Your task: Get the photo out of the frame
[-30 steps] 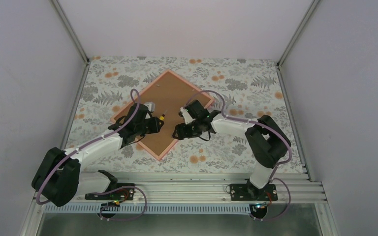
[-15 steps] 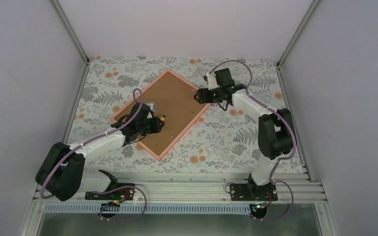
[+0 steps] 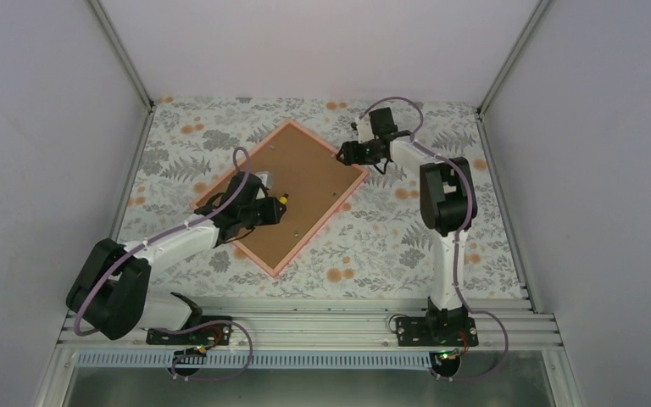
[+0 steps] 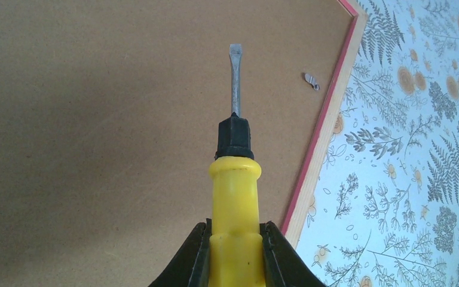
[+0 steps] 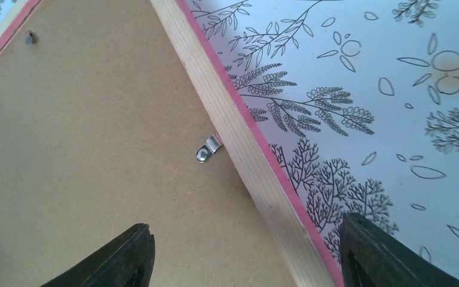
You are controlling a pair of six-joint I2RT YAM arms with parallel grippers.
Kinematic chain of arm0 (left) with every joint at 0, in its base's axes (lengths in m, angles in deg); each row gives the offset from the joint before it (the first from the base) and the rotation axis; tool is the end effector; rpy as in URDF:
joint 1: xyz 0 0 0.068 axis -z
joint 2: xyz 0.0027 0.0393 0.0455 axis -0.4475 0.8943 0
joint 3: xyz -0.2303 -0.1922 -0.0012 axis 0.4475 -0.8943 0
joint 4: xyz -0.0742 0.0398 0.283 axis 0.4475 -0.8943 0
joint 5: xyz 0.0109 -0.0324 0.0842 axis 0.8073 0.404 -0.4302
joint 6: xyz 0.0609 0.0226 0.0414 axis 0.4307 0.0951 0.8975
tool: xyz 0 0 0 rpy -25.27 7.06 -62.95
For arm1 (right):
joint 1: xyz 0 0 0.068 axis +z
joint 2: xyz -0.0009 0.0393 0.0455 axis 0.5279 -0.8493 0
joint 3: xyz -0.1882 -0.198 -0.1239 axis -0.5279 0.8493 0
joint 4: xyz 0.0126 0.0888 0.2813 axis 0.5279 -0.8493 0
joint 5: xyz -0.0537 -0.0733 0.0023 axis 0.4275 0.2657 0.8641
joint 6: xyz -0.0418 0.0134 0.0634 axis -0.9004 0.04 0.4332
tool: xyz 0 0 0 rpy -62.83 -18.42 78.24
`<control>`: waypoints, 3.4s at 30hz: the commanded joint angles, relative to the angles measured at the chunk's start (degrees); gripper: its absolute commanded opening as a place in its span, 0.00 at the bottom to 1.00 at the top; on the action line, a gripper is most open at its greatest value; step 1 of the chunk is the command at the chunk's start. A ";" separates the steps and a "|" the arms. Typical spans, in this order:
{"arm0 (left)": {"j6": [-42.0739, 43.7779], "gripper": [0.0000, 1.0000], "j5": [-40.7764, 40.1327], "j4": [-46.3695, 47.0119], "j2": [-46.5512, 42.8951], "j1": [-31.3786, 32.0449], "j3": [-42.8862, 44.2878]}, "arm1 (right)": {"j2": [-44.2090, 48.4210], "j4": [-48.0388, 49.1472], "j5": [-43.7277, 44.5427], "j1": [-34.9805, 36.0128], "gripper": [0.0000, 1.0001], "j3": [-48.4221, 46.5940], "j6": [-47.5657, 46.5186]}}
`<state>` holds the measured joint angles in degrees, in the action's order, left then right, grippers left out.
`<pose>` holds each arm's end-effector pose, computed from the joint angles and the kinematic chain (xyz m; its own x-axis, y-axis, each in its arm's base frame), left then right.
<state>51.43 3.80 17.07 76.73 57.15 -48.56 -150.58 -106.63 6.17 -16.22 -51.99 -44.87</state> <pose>0.2621 -0.1679 0.1778 -0.8368 -0.1638 -0.5225 0.1557 0.8437 -0.5138 0.5077 0.1703 0.1422 -0.8515 -0.1056 -0.5136 -0.3554 0.8365 0.4172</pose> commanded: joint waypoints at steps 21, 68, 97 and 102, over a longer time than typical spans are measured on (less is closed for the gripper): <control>0.66 0.02 3.15 0.65 -1.65 0.60 0.94 | 9.46 3.01 -2.83 1.92 0.61 19.34 0.48; -1.27 0.02 1.87 2.85 9.07 10.98 6.74 | 27.37 9.78 10.57 11.55 0.04 43.23 15.95; -1.70 0.02 3.45 5.25 17.67 14.08 9.97 | 33.65 14.69 10.40 14.73 0.04 50.39 24.53; -1.71 0.02 3.72 5.73 19.10 14.32 10.54 | 33.54 14.87 10.23 14.78 0.04 50.55 24.44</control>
<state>49.88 6.55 21.15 94.69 71.12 -39.90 -117.62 -93.43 16.82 -1.91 -2.38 -23.30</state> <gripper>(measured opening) 0.165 0.075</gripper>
